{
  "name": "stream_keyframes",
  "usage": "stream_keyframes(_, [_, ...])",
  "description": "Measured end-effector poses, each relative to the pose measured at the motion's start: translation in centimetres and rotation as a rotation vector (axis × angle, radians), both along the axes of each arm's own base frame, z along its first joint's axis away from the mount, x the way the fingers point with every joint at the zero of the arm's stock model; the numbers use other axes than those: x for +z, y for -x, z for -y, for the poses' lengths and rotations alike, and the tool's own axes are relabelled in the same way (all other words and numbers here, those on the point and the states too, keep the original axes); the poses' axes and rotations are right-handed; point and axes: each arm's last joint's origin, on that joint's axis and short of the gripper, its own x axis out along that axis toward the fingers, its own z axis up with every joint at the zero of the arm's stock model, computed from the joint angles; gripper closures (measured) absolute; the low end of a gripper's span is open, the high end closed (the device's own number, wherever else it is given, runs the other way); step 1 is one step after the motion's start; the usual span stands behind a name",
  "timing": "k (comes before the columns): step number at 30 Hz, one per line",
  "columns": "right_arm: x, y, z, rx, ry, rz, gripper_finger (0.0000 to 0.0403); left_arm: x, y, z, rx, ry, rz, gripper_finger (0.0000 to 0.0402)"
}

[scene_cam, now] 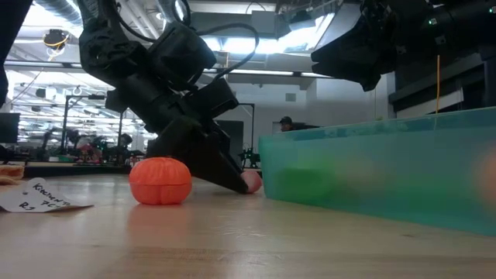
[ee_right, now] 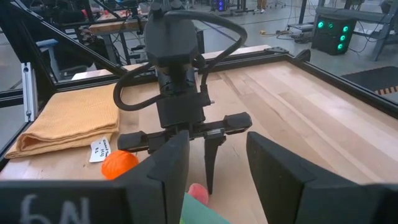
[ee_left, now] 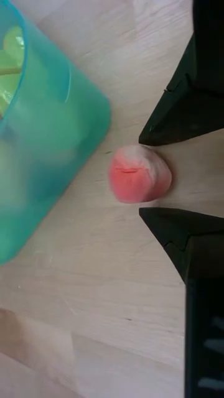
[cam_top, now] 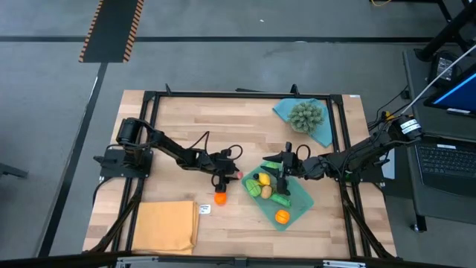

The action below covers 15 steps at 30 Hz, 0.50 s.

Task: Pick and placing Produce into tupperware
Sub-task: Put the apricot into the green bin

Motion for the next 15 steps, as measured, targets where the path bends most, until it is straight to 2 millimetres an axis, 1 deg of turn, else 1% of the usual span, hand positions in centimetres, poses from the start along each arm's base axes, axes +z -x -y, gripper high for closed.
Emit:
stream_keyframes(3, [0.00,0.00,0.00,0.000,0.000,0.000,0.0240,0.01,0.00,0.00,0.001,0.001,0.001,0.0244])
stream_keyframes(6, [0.00,0.00,0.00,0.000,0.000,0.000,0.0240,0.01,-0.01,0.00,0.001,0.001,0.002,0.0263])
stream_keyframes(15, [0.00,0.00,0.00,0.000,0.000,0.000,0.0240,0.00,0.00,0.00,0.001,0.001,0.000,0.0356])
